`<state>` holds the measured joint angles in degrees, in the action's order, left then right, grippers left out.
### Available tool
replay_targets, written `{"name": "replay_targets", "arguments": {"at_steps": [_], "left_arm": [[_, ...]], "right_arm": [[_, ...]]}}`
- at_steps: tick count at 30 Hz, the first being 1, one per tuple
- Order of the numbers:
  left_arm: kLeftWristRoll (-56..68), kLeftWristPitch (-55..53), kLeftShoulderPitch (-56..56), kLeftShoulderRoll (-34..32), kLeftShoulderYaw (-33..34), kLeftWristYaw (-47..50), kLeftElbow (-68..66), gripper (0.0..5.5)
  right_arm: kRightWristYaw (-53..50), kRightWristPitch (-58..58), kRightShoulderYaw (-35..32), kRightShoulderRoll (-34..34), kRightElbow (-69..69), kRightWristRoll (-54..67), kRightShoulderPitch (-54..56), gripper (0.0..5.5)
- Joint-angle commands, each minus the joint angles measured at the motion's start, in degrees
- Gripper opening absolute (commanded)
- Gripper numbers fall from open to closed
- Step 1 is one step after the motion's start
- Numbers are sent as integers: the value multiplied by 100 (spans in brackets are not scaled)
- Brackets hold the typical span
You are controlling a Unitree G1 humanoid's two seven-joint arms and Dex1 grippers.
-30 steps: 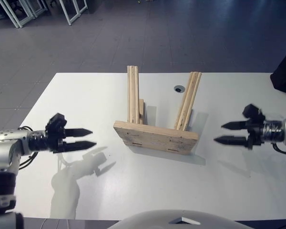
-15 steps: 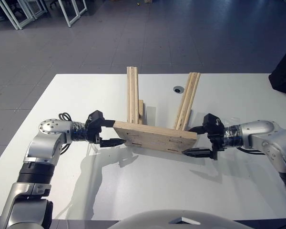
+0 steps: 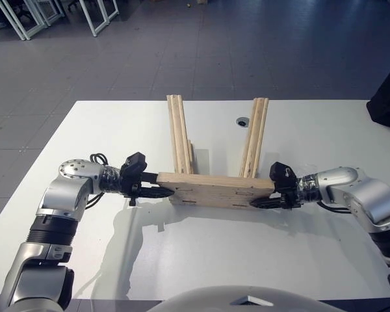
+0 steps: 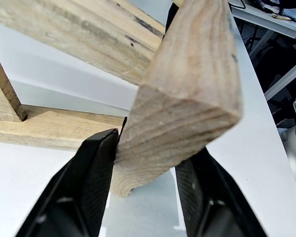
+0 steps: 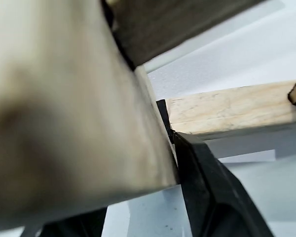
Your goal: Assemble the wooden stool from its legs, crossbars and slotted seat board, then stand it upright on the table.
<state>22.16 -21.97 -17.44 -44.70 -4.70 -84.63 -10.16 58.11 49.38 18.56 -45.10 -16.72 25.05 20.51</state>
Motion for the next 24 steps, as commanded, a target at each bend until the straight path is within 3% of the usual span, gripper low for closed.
{"name": "replay_targets", "arguments": {"at_steps": [1,5,7,10,14,18,21,24], "left_arm": [[104,-92,-133,-187,63,-139,214,172],[407,-1672,-574,-272,74,427,906,172],[593,-2583,-936,-225,59,726,1170,172],[1130,-3139,-1136,7,480,851,1484,172],[2139,-4493,-1323,-80,705,302,1484,172],[2905,-6526,-2105,-280,725,110,777,172],[3671,-7052,-2882,-816,-296,-145,-221,172],[4484,-7053,-3679,-1093,-1414,-399,-1323,172]], "right_arm": [[78,-136,-105,101,-18,47,189,178],[-36,-12,-322,307,-365,182,723,178],[-44,503,-482,477,-208,454,1083,178],[22,1365,-562,620,106,729,1622,178],[-74,2927,-1772,1533,736,1940,2170,178],[468,4279,-2112,1315,1525,2790,2975,178],[129,4312,-2329,1280,3371,3887,3783,178],[36,4312,-1411,731,4779,5206,4384,178]]}}
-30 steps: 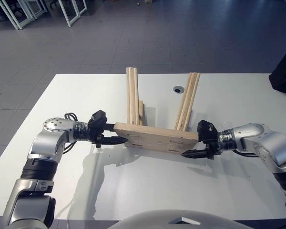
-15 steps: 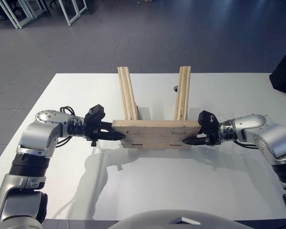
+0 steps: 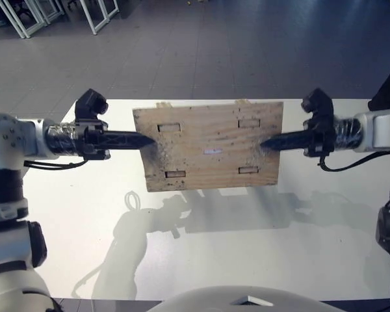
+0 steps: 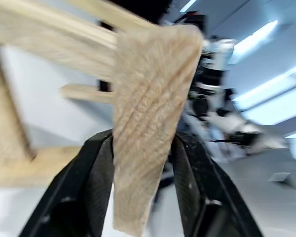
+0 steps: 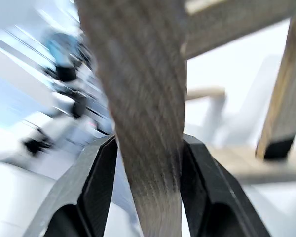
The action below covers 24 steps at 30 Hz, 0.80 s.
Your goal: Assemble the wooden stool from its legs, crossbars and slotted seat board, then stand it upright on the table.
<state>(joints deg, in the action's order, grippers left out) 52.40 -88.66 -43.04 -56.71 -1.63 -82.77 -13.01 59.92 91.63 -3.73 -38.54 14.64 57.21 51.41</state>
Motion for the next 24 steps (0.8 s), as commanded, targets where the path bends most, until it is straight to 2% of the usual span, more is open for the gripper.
{"name": "replay_targets", "arguments": {"at_steps": [1,5,7,10,12,14,24], "left_arm": [[1643,-383,-1429,144,-2050,-624,-1568,172],[2013,-383,-2379,490,-3154,-620,-3557,172],[2047,-383,-2547,642,-3485,-650,-4104,172],[1994,-383,-2575,910,-3660,-632,-4675,172],[1812,-383,-2497,1071,-3540,-501,-4942,215],[1628,-383,-2499,1151,-3303,-362,-5219,245],[459,-380,-2548,862,-1666,63,-6046,428]], "right_arm": [[-122,86,1249,-121,1863,2379,1370,178],[-544,86,2269,-240,3143,3412,1598,178],[-776,86,2645,-263,3464,3696,1526,178],[-1122,86,2853,-149,4020,3770,1343,178],[-1332,86,2665,-17,4545,3527,1258,178],[-1516,86,2353,90,5046,3265,1269,210],[-1774,86,1182,111,5405,2356,1088,417]]}}
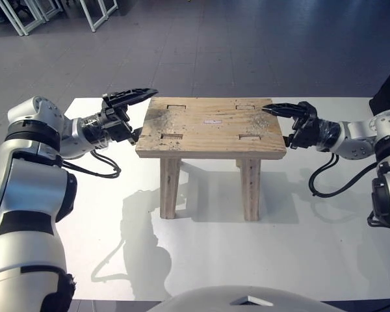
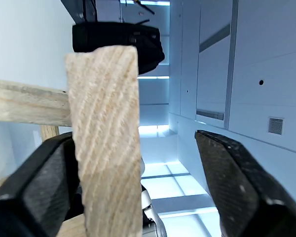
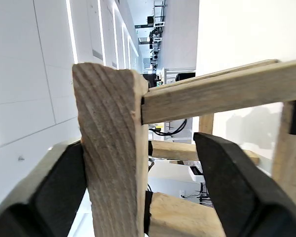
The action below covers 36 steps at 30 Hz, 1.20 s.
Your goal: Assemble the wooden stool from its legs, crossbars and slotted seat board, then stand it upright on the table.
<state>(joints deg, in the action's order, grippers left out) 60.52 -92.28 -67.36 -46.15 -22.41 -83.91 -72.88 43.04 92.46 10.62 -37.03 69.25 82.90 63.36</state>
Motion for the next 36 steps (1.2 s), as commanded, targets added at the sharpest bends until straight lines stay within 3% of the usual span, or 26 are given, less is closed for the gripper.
{"name": "replay_targets", "arguments": {"at_steps": [1,4,10,13,16,18,19,21,23,26,36], "left_arm": [[-511,-17,-34,-241,494,193,11,433],[-915,-17,195,-417,778,194,155,433],[-1502,590,701,-742,1885,445,114,433],[-1390,2603,1119,-379,3115,1802,684,433],[-1232,5058,2223,1071,4692,4454,2555,433],[-1517,6395,2931,2099,5139,5782,3975,433],[-1665,6796,3136,2429,5180,6197,4385,433],[-2349,7252,3305,2596,4724,6752,4664,433],[-3057,7485,3247,2508,4121,6931,4646,433],[-3659,7785,3082,2545,3698,6984,4472,433],[-4145,8101,3353,2713,3827,7514,4696,433]], "right_arm": [[-88,4,-360,-113,-69,-254,-131,435],[-96,4,-686,-333,-82,-400,-180,507],[-165,-114,-1496,-483,-1258,-816,-975,507],[-971,-1387,-2324,-65,-2486,-1119,-1628,507],[-2461,-3484,-3542,1341,-4067,-984,-2252,507],[-3156,-5461,-3392,1910,-4754,-2304,-2474,507],[-3484,-6518,-3269,2098,-4788,-3053,-2501,507],[-3724,-7485,-2698,2124,-4336,-4118,-2387,507],[-3793,-7829,-1955,1927,-3988,-5125,-2322,507],[-3870,-8305,-1502,1903,-3795,-6082,-2436,507],[-3557,-8957,-1369,2393,-2413,-7057,-1734,507]]}}
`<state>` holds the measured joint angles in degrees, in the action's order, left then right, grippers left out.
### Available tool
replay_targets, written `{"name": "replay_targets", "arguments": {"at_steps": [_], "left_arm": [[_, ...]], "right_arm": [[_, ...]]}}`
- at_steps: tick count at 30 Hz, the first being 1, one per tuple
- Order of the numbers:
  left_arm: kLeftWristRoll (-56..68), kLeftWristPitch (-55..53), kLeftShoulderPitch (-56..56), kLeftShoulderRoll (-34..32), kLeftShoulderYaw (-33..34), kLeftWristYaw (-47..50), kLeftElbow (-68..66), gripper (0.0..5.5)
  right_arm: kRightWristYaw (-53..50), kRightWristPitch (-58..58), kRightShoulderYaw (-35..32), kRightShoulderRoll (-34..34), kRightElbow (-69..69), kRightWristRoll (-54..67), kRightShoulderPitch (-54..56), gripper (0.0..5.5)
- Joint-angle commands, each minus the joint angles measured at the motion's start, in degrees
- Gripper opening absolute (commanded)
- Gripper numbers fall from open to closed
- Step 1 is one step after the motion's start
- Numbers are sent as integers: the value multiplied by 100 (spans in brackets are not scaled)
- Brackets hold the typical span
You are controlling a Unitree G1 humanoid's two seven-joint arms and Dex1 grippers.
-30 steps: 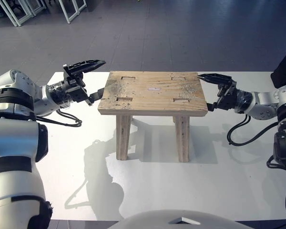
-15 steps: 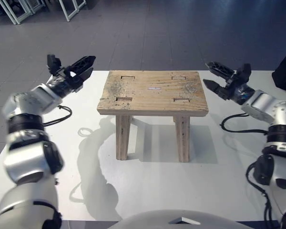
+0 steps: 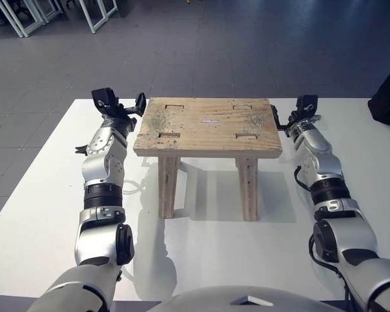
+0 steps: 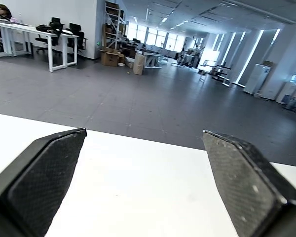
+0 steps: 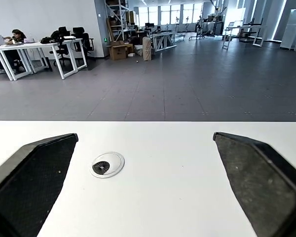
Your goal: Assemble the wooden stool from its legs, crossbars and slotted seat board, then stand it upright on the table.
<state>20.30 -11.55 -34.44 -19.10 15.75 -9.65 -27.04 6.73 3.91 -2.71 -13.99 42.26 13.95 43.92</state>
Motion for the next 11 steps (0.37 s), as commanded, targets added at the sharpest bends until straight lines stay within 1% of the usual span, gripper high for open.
{"name": "replay_targets", "arguments": {"at_steps": [1,11], "left_arm": [[-155,35,45,12,12,93,117,433],[-193,45,-56,-13,136,97,76,433]], "right_arm": [[89,-133,-54,92,382,-204,252,507],[86,-427,-294,261,950,-376,636,507]]}}
